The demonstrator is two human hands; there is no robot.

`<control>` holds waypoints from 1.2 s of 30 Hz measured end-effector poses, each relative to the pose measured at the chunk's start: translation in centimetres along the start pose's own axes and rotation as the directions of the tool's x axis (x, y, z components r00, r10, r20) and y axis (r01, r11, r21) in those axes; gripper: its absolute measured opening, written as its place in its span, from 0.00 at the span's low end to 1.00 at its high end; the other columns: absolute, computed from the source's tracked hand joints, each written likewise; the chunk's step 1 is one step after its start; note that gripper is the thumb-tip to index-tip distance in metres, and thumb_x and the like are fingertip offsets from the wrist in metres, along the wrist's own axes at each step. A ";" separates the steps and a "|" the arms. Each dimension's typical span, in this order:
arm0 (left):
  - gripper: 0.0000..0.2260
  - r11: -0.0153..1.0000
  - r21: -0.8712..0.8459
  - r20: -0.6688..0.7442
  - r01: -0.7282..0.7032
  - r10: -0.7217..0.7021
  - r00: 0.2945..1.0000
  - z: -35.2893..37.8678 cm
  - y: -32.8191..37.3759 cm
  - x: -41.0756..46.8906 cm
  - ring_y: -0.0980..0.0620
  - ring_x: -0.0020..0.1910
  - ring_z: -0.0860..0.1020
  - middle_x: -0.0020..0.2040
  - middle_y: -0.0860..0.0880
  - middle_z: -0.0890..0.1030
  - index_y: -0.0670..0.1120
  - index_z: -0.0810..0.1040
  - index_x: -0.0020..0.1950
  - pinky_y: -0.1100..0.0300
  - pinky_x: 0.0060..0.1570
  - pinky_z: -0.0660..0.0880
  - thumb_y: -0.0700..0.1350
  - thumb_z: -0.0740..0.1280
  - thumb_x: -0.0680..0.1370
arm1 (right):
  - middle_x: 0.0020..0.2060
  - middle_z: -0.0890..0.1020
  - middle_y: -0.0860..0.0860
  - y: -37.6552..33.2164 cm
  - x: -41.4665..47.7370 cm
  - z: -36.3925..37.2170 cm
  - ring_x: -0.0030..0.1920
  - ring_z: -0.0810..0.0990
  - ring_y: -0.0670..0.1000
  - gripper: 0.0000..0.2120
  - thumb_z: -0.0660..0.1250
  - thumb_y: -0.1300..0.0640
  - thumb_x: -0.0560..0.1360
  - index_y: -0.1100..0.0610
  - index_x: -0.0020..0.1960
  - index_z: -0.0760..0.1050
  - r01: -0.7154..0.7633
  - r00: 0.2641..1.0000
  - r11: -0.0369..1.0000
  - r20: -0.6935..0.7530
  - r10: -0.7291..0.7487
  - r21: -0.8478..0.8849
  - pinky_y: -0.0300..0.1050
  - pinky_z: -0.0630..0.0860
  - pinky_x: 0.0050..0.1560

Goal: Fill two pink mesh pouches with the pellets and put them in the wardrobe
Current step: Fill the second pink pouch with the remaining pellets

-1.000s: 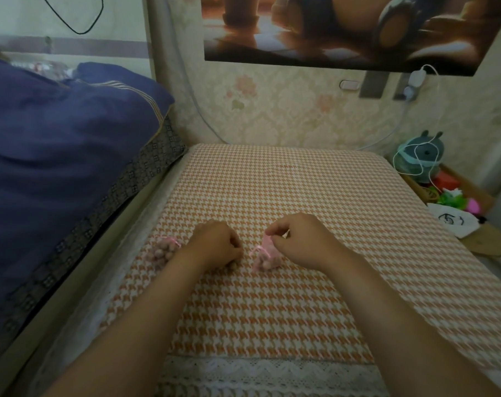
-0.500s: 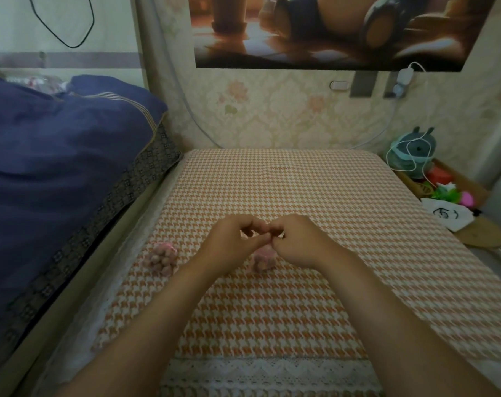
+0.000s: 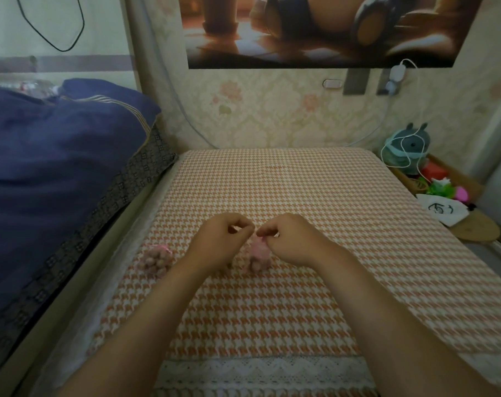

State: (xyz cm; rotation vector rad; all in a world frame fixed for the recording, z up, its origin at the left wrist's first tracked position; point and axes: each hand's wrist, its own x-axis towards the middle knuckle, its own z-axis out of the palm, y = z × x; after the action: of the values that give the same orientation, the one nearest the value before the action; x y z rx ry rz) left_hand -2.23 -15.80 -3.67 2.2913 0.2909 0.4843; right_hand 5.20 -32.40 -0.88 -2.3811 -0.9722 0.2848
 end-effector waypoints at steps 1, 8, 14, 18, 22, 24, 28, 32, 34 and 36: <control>0.03 1.000 0.020 -0.021 0.015 -0.014 1.000 -0.5 -0.2 0.1 0.60 0.41 0.79 0.44 0.59 0.83 0.56 0.82 0.45 0.61 0.42 0.77 0.49 0.69 0.77 | 0.59 0.84 0.46 0.0 0.0 0.0 0.60 0.81 0.47 0.15 0.63 0.57 0.78 0.49 0.61 0.83 0.004 1.000 1.000 -0.003 -0.004 -0.009 0.49 0.77 0.63; 0.10 0.913 0.364 -0.044 0.186 -0.183 0.982 -2.9 -5.0 0.8 0.50 0.51 0.81 0.61 0.53 0.81 0.57 0.83 0.53 0.53 0.52 0.80 0.45 0.63 0.81 | 0.61 0.83 0.46 -0.3 -0.1 0.4 0.59 0.80 0.46 0.15 0.63 0.57 0.79 0.50 0.62 0.82 0.045 0.999 0.998 -0.021 -0.046 -0.032 0.43 0.76 0.60; 0.10 0.898 0.407 0.143 0.170 -0.246 0.959 -2.1 -6.7 1.0 0.53 0.53 0.80 0.56 0.52 0.84 0.54 0.84 0.56 0.56 0.57 0.77 0.45 0.66 0.79 | 0.60 0.84 0.45 -0.4 0.0 0.8 0.55 0.81 0.44 0.14 0.64 0.55 0.78 0.49 0.61 0.83 0.055 0.998 0.998 -0.020 -0.055 -0.018 0.44 0.78 0.59; 0.07 0.899 0.417 0.169 0.135 -0.223 0.960 -1.8 -6.5 1.3 0.54 0.50 0.80 0.52 0.53 0.85 0.53 0.86 0.51 0.59 0.54 0.76 0.45 0.69 0.77 | 0.60 0.83 0.44 -0.3 0.2 1.0 0.56 0.80 0.44 0.14 0.64 0.54 0.78 0.49 0.61 0.83 0.055 0.998 0.998 -0.020 -0.055 -0.019 0.47 0.78 0.60; 0.06 0.908 0.402 0.184 0.117 -0.206 0.961 -1.7 -6.4 1.3 0.54 0.46 0.81 0.49 0.51 0.85 0.51 0.86 0.50 0.60 0.49 0.77 0.43 0.71 0.76 | 0.59 0.84 0.45 -0.3 0.2 1.1 0.56 0.81 0.44 0.14 0.64 0.55 0.78 0.49 0.61 0.83 0.054 0.998 0.998 -0.020 -0.054 -0.012 0.46 0.78 0.60; 0.06 0.943 0.316 0.103 0.101 -0.140 0.985 -1.5 -5.9 1.3 0.54 0.47 0.80 0.50 0.51 0.84 0.51 0.84 0.52 0.60 0.50 0.76 0.45 0.71 0.76 | 0.59 0.84 0.45 -0.4 0.2 1.0 0.56 0.81 0.44 0.14 0.64 0.56 0.78 0.49 0.61 0.83 0.052 0.998 0.999 -0.024 -0.052 -0.006 0.45 0.78 0.60; 0.05 0.997 -0.074 -0.037 0.000 -0.003 0.999 -0.7 -2.0 0.9 0.64 0.40 0.78 0.42 0.57 0.81 0.51 0.81 0.48 0.72 0.42 0.74 0.44 0.74 0.74 | 0.56 0.85 0.44 -0.4 0.3 0.9 0.52 0.82 0.45 0.14 0.64 0.56 0.78 0.48 0.59 0.83 0.046 0.999 0.999 -0.015 -0.046 -0.015 0.47 0.79 0.57; 0.05 0.969 -0.231 0.009 -0.084 0.089 0.996 0.4 0.9 -0.2 0.64 0.40 0.79 0.40 0.57 0.83 0.51 0.82 0.44 0.73 0.41 0.73 0.42 0.75 0.73 | 0.42 0.84 0.48 0.1 0.4 0.6 0.42 0.81 0.48 0.09 0.64 0.56 0.78 0.51 0.49 0.84 0.005 1.000 0.999 -0.009 -0.006 -0.033 0.51 0.80 0.47; 0.06 0.965 -0.237 -0.009 -0.114 0.115 0.993 0.7 1.3 -0.5 0.64 0.39 0.78 0.40 0.59 0.83 0.52 0.82 0.44 0.74 0.40 0.71 0.41 0.75 0.73 | 0.40 0.84 0.51 0.3 0.4 0.4 0.42 0.82 0.51 0.08 0.64 0.57 0.78 0.53 0.45 0.82 -0.011 1.000 1.000 -0.008 0.011 -0.024 0.50 0.79 0.45; 0.08 0.967 -0.218 -0.028 -0.134 0.131 0.991 0.8 1.5 -0.7 0.66 0.39 0.77 0.39 0.60 0.82 0.55 0.82 0.43 0.75 0.39 0.70 0.41 0.75 0.72 | 0.39 0.83 0.51 0.4 0.3 0.2 0.42 0.82 0.51 0.08 0.64 0.57 0.78 0.52 0.43 0.81 -0.007 1.000 1.000 -0.004 0.007 -0.003 0.49 0.78 0.44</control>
State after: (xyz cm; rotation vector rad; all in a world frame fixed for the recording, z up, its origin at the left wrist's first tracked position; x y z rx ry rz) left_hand -2.41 -17.62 -3.24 2.0997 0.0855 0.5711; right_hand 5.61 -32.35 -1.28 -2.3874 -0.9630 0.2821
